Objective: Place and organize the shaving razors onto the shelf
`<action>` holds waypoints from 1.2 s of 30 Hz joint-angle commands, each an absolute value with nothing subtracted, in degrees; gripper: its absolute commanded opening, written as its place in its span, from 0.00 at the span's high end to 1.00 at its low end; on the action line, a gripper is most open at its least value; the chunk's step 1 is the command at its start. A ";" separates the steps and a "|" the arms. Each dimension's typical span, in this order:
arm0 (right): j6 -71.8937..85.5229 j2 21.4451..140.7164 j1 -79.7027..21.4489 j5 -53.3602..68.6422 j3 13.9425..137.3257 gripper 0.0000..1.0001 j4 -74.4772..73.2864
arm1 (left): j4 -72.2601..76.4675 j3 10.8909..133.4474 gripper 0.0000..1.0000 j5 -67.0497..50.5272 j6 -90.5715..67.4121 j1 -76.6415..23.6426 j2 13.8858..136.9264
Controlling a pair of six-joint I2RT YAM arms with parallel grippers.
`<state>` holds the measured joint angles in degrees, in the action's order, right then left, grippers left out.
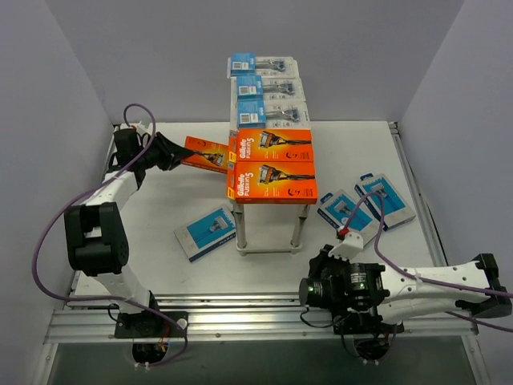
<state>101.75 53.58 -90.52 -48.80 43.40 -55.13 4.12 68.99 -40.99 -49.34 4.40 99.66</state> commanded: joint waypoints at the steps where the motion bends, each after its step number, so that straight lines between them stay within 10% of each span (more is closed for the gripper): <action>1: 88.62 51.95 -82.64 -50.63 45.53 1.00 -54.77 | 7.99 73.39 0.98 -42.54 -49.22 3.08 101.07; 17: 45.39 54.84 -33.78 -25.77 48.16 1.00 -25.06 | 9.67 81.47 0.98 -42.98 -51.76 -1.41 110.21; 26: 35.68 68.45 -1.53 17.00 55.10 0.96 0.30 | 12.65 86.48 0.98 -42.81 -55.80 -3.43 115.40; 36: 39.81 93.48 -0.35 31.10 68.11 0.84 17.21 | 16.08 93.07 0.98 -41.31 -63.01 -5.71 123.22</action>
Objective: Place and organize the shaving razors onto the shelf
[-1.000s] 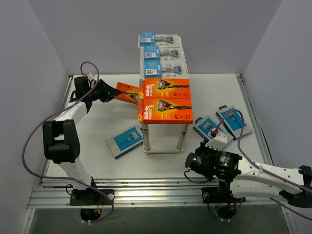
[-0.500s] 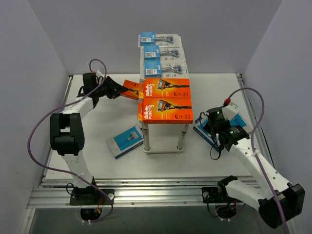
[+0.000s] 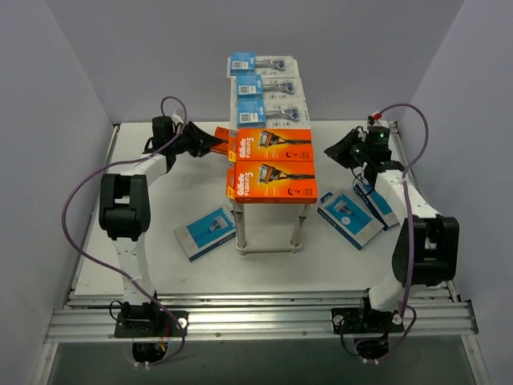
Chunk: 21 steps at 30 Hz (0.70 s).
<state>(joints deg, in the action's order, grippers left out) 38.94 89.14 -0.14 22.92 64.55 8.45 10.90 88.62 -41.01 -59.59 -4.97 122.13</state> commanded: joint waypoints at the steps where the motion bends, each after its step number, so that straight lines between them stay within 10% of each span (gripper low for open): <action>1: 40.60 94.82 -0.35 31.72 68.72 0.84 18.18 | 16.08 94.21 0.98 -41.13 -63.28 -6.41 124.18; 21: 40.34 122.87 -7.21 39.55 94.13 0.69 20.30 | 15.47 101.69 0.98 -32.08 -68.11 -11.69 131.83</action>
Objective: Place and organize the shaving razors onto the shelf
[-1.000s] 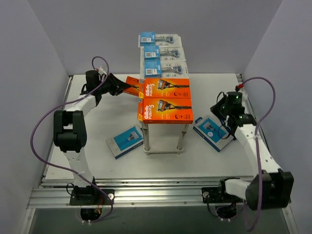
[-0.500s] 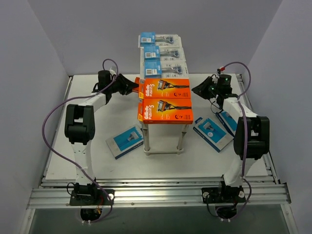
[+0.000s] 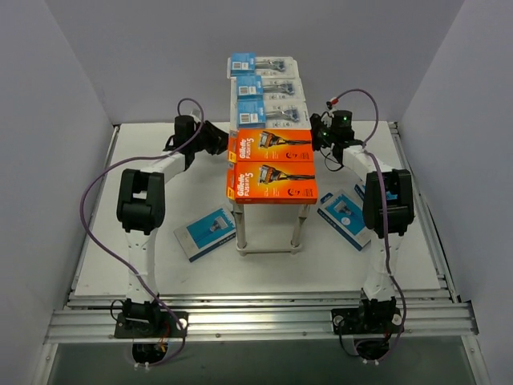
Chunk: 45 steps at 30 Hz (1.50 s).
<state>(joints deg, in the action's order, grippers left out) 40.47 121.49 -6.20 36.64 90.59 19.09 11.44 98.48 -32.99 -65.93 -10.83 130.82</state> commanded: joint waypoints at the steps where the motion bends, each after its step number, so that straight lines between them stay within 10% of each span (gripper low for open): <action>1: 40.78 123.74 -7.38 39.99 94.74 0.69 20.82 | 15.64 101.78 0.98 -32.08 -68.55 -11.78 132.01; 19: 37.71 130.16 -9.75 35.17 99.57 0.64 14.33 | 21.80 98.44 0.97 -31.81 -72.42 -12.04 134.12; 24: 36.21 131.66 -10.46 33.75 102.48 0.65 11.07 | 21.10 98.70 0.83 -32.78 -71.55 -12.04 134.73; 35: 40.43 130.96 -10.46 36.21 99.05 0.97 19.07 | 17.58 99.66 0.73 -34.45 -68.64 -12.30 136.05; 45: 37.88 132.36 -9.41 35.33 102.12 1.00 15.12 | 8.90 103.88 0.21 -35.69 -60.84 -11.34 136.23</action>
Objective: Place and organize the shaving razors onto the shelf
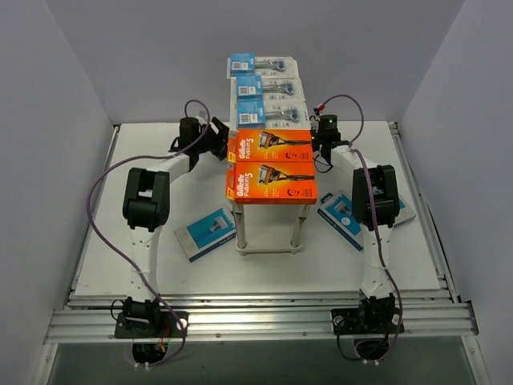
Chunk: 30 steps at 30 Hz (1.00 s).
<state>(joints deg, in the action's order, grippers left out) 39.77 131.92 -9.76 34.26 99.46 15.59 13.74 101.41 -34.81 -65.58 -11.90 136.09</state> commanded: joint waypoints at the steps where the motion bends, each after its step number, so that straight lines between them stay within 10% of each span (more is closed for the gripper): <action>1: 37.62 132.36 -9.06 35.25 102.30 1.00 14.77 | 7.92 104.32 0.19 -35.77 -59.95 -11.25 136.06; 3: 36.83 132.54 -8.79 35.16 102.83 1.00 14.15 | 4.94 105.47 0.06 -35.33 -57.49 -10.81 135.70; 30: 34.80 135.17 -7.47 32.78 109.25 1.00 8.61 | -11.51 112.06 0.06 -31.73 -40.25 -8.70 133.42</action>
<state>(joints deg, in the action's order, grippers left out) 34.65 134.19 -7.90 33.67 106.48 8.29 -9.74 109.56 -32.64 -43.13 -9.19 136.07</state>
